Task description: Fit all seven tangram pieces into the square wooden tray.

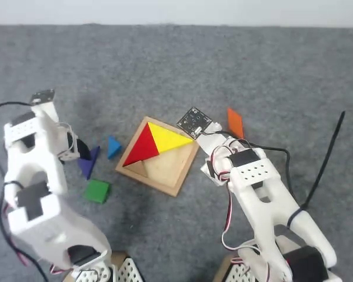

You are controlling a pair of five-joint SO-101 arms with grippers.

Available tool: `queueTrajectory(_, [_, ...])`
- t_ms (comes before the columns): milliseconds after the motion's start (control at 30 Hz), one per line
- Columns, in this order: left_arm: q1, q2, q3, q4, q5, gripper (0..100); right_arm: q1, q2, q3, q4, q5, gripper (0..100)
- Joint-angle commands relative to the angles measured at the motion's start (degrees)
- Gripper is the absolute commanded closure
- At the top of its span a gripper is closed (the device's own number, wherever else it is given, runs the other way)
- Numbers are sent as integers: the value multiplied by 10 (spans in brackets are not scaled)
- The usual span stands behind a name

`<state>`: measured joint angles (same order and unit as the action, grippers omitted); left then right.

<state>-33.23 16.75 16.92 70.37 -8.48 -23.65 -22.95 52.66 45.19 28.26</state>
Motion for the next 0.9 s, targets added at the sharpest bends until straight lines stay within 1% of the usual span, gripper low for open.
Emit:
queueTrajectory(0, [5,59,-85,40,-33,761,-1,2,-3,-11,6,746])
queueTrajectory(133, [24,97,-136,63,-60,761,-1,-2,-3,-9,6,746])
queueTrajectory(267, [35,107,-139,66,-59,761,-1,-2,-3,-9,6,746])
queueTrajectory(367, [37,107,-139,98,-59,761,-1,-2,-3,-8,6,746])
queueTrajectory(467, [38,109,-139,113,-59,761,-1,-3,-3,-8,7,746])
queueTrajectory(633, [38,124,-138,105,-56,761,-1,-3,-3,-8,7,746])
queueTrajectory(733, [40,126,-140,102,-38,761,0,-3,-3,-8,7,746])
queueTrajectory(867, [57,127,-140,102,-37,761,0,-3,-3,-8,7,746])
